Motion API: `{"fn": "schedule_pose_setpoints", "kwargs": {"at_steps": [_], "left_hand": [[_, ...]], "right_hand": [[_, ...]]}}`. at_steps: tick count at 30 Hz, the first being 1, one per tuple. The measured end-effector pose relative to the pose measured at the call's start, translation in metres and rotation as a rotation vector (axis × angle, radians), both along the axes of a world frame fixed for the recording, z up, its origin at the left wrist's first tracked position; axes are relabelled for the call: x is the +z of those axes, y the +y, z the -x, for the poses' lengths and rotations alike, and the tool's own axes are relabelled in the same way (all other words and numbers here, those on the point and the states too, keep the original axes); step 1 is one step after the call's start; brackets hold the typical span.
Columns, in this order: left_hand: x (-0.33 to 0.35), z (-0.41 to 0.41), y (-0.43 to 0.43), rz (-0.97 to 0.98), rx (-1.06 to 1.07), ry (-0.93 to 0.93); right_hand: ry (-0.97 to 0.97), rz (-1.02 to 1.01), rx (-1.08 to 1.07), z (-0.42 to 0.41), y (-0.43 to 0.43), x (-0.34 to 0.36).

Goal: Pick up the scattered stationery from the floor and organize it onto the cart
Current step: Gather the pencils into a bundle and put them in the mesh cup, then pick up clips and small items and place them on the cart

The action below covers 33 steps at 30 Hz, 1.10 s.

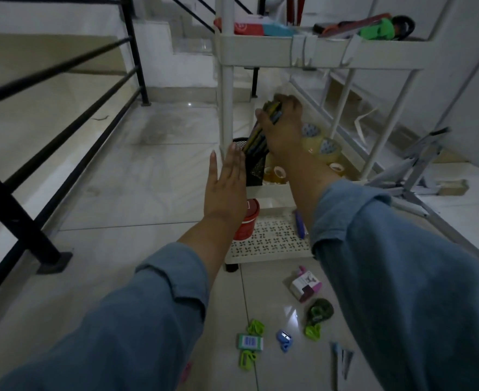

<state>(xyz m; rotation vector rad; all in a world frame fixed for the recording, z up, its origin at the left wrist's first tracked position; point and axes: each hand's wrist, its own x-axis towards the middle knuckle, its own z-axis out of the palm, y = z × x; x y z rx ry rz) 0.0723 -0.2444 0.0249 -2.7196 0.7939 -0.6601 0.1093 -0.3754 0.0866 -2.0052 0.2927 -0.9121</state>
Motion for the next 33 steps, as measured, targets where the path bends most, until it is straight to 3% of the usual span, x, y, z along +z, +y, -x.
{"fn": "schedule_pose_setpoints", "kwargs": {"at_steps": [1, 4, 8, 10, 14, 18, 22, 26, 33], "left_hand": [[0.000, 0.000, 0.000, 0.001, 0.002, 0.000], [-0.001, 0.000, -0.001, 0.001, 0.002, 0.000], [0.001, 0.001, -0.003, -0.023, -0.005, -0.011], [0.001, 0.001, -0.003, -0.008, -0.005, -0.005], [-0.008, 0.008, -0.009, 0.239, -0.076, 0.042], [-0.037, 0.017, -0.030, 0.505, -0.394, 0.109], [-0.052, 0.023, -0.058, 0.658, -0.466, 0.384], [-0.029, 0.002, -0.093, 0.862, -0.292, 0.486], [-0.008, -0.037, -0.142, 0.638, 0.066, 0.656]], "right_hand": [[0.039, -0.018, -0.003, 0.001, 0.000, 0.002], [-0.078, -0.159, 0.003, 0.007, 0.003, 0.007], [0.056, -0.078, 0.077, 0.017, -0.002, 0.005], [-0.011, -0.143, 0.137, 0.028, -0.007, 0.010], [-0.147, -0.285, -0.023, 0.058, -0.033, 0.002], [0.104, -0.153, -0.162, 0.084, -0.084, -0.027], [0.393, 0.094, -0.213, 0.097, -0.117, -0.045], [0.590, 0.249, -0.178, 0.087, -0.124, -0.047], [0.923, 0.467, -0.263, 0.045, -0.120, -0.046]]}}
